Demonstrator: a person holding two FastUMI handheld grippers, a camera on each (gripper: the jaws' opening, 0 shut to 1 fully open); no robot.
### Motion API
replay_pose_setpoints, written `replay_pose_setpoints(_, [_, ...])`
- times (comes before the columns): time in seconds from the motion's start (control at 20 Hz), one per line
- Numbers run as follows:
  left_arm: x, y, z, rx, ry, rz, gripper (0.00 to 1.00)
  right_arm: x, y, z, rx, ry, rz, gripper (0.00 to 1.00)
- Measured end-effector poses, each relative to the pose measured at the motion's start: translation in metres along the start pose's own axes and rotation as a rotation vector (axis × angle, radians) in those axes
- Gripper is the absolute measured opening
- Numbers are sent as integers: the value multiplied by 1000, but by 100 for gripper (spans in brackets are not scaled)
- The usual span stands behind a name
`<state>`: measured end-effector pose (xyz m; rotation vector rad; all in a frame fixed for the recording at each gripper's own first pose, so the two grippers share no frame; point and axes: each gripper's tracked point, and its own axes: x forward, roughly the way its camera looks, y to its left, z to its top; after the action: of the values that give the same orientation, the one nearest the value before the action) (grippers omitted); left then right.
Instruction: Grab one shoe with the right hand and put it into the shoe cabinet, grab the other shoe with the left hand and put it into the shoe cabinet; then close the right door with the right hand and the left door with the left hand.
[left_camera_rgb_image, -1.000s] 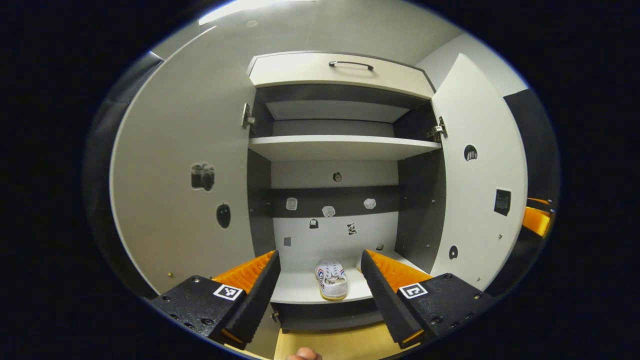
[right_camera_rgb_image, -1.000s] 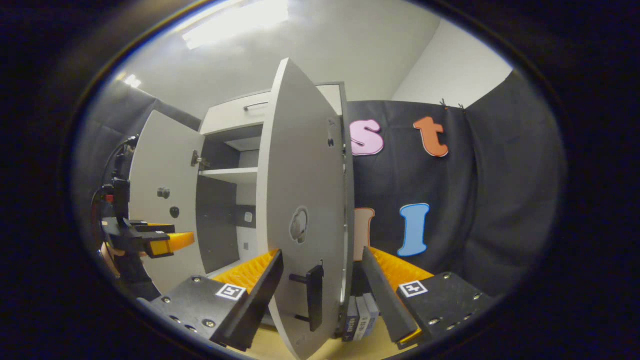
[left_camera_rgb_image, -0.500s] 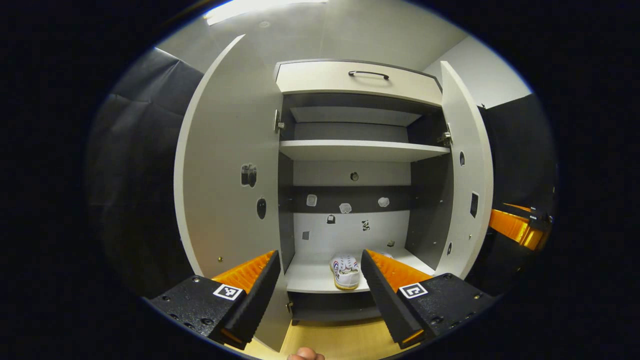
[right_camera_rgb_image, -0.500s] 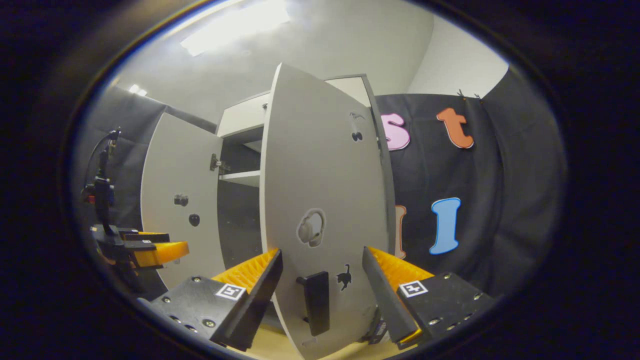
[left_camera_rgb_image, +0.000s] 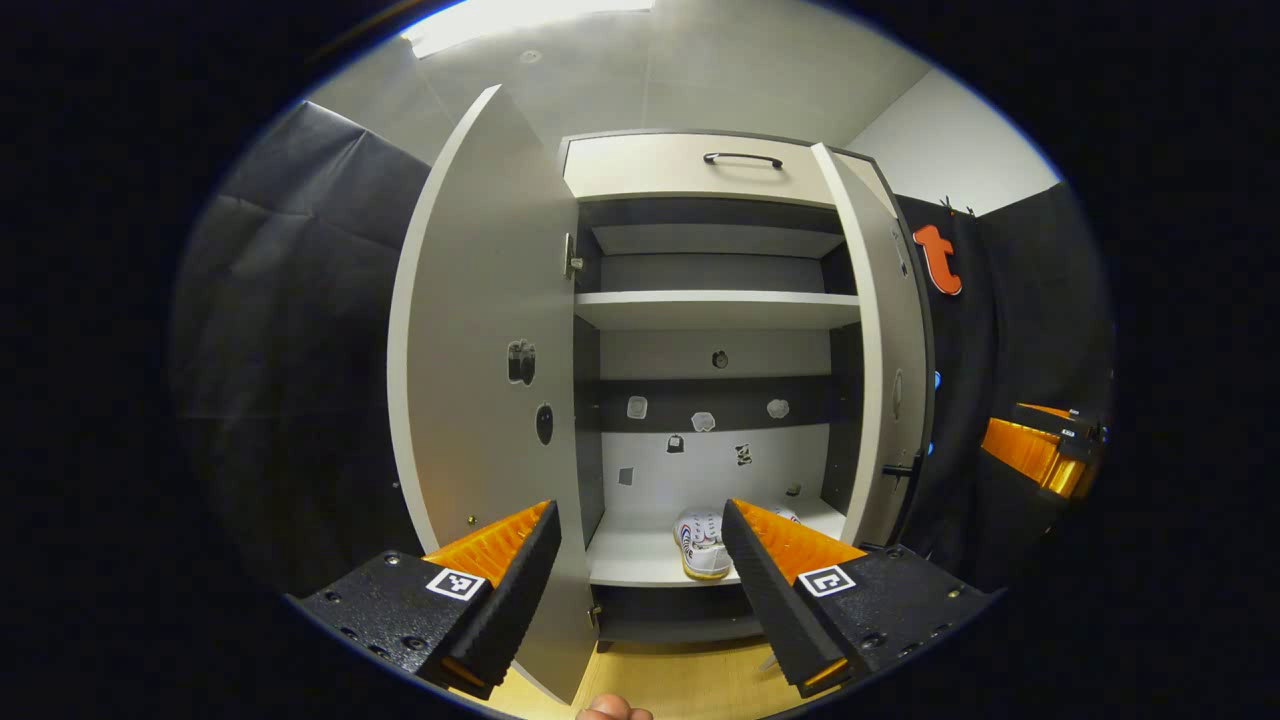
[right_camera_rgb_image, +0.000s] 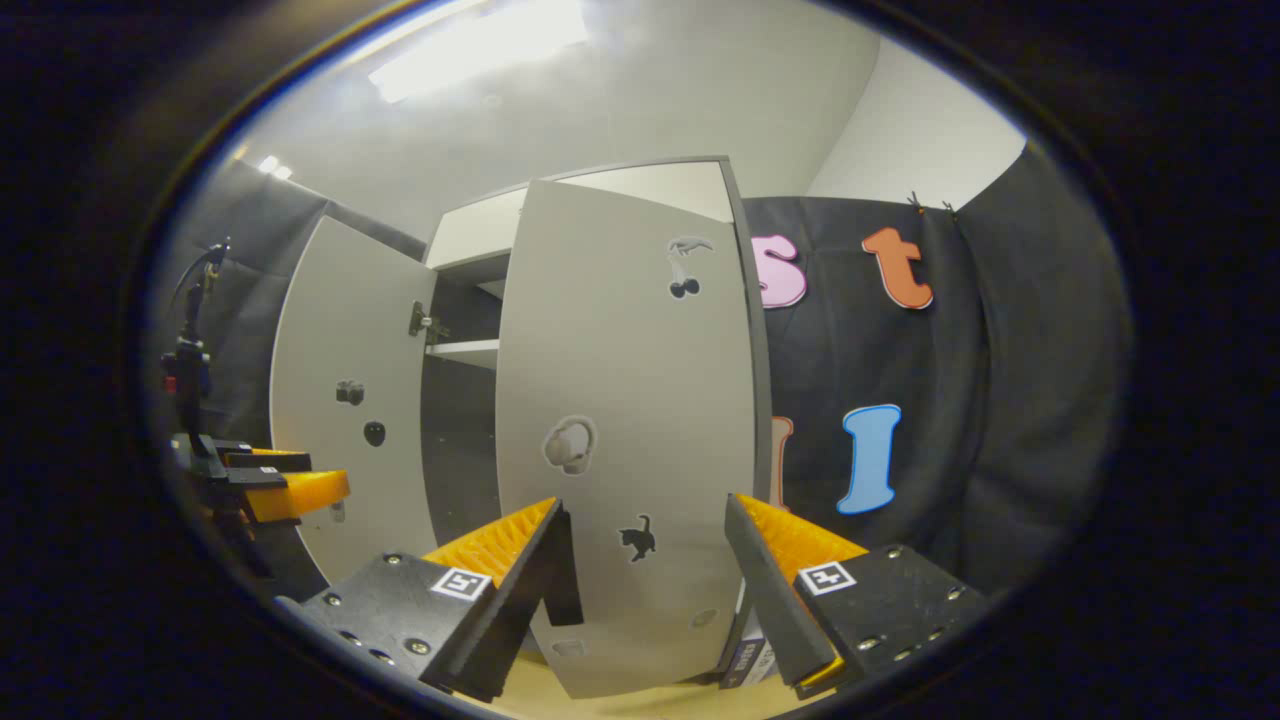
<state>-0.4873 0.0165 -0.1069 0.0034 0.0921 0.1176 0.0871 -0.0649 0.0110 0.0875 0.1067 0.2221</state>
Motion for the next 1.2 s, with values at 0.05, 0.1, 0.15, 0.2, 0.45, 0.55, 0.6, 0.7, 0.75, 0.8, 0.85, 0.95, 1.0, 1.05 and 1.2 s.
replay_pose_setpoints(0.05, [1, 0, -1, -7, 2, -4, 98, 1, -1, -1, -3, 1, -3, 96])
replay_pose_setpoints(0.1, [2, 2, -3, -13, 5, -5, 99, 1, -1, -1, -4, 2, -4, 96])
replay_pose_setpoints(0.15, [2, 4, -3, -15, 6, 0, 98, 1, -2, -1, -6, 2, -7, 96])
replay_pose_setpoints(0.2, [2, 4, -3, -15, 7, 3, 99, 1, -2, 0, -6, 3, -9, 96])
replay_pose_setpoints(0.45, [5, 6, -5, -44, 8, 6, 99, 5, -4, -3, 4, 9, -13, 96])
replay_pose_setpoints(0.55, [3, 6, -4, -62, 7, 3, 99, 4, -5, -3, 1, 7, -16, 96])
replay_pose_setpoints(0.6, [0, 8, -3, -69, 7, 4, 98, 4, -6, -3, 0, 7, -16, 94])
replay_pose_setpoints(0.7, [0, 11, -1, -77, 2, 12, 96, 6, -6, -4, 4, 5, -14, 96])
replay_pose_setpoints(0.75, [1, 11, 0, -78, 0, 16, 96, 6, -6, -3, 5, 4, -14, 96])
replay_pose_setpoints(0.8, [1, 11, 0, -80, -3, 21, 93, 7, -6, -3, 7, 5, -13, 96])
replay_pose_setpoints(0.85, [1, 11, 0, -82, -4, 23, 96, 7, -5, -3, 9, 6, -12, 96])
replay_pose_setpoints(0.95, [2, 10, 2, -90, -9, 23, 93, 11, -5, -4, 11, 10, -8, 96])
replay_pose_setpoints(1.0, [0, 10, 5, -94, -14, 22, 96, 11, -5, -4, 11, 10, -7, 96])
replay_pose_setpoints(1.05, [-2, 11, 8, -99, -19, 22, 96, 11, -5, -4, 11, 10, -6, 96])
replay_pose_setpoints(1.2, [-13, 12, 17, -102, -37, 34, 93, 16, -4, -4, 20, 7, 4, 96])
